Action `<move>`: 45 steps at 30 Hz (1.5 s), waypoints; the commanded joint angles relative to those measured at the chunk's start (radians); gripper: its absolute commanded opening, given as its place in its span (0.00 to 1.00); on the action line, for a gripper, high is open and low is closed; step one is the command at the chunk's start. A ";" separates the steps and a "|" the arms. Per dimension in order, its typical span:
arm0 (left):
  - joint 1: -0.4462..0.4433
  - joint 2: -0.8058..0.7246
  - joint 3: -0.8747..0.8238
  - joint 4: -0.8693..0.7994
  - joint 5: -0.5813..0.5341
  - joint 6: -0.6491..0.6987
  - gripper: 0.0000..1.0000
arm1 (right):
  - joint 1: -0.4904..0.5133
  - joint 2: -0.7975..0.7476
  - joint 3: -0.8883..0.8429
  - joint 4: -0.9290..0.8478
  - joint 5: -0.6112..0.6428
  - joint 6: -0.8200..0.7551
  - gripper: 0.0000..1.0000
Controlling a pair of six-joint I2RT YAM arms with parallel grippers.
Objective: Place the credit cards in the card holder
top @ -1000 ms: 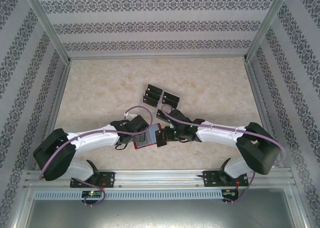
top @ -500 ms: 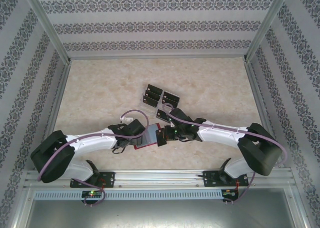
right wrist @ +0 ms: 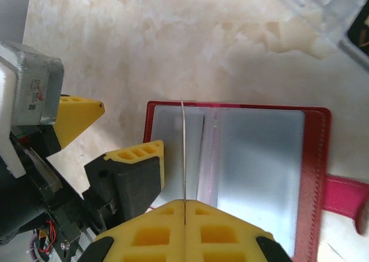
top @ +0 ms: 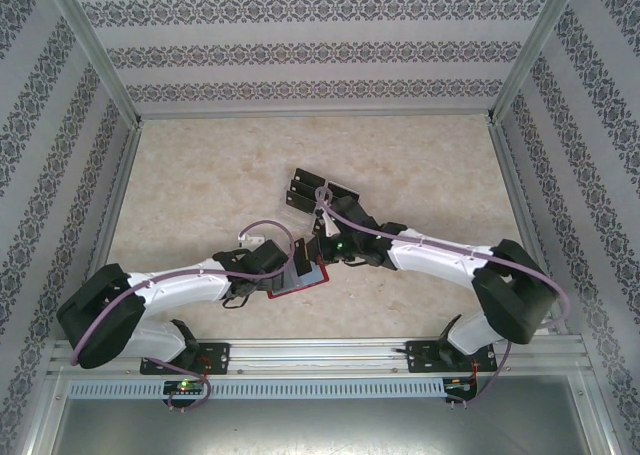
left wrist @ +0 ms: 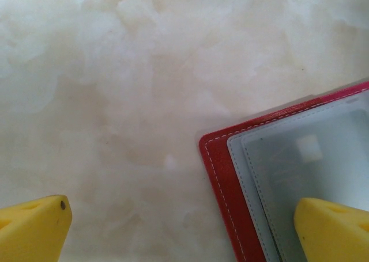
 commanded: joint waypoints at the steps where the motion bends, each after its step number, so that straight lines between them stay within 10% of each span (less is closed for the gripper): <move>1: -0.008 -0.004 -0.039 -0.076 0.000 -0.003 1.00 | -0.015 0.052 0.029 0.057 -0.069 -0.028 0.00; 45: -0.008 0.005 -0.051 -0.067 -0.002 -0.004 1.00 | -0.065 0.209 -0.081 0.224 -0.167 -0.011 0.00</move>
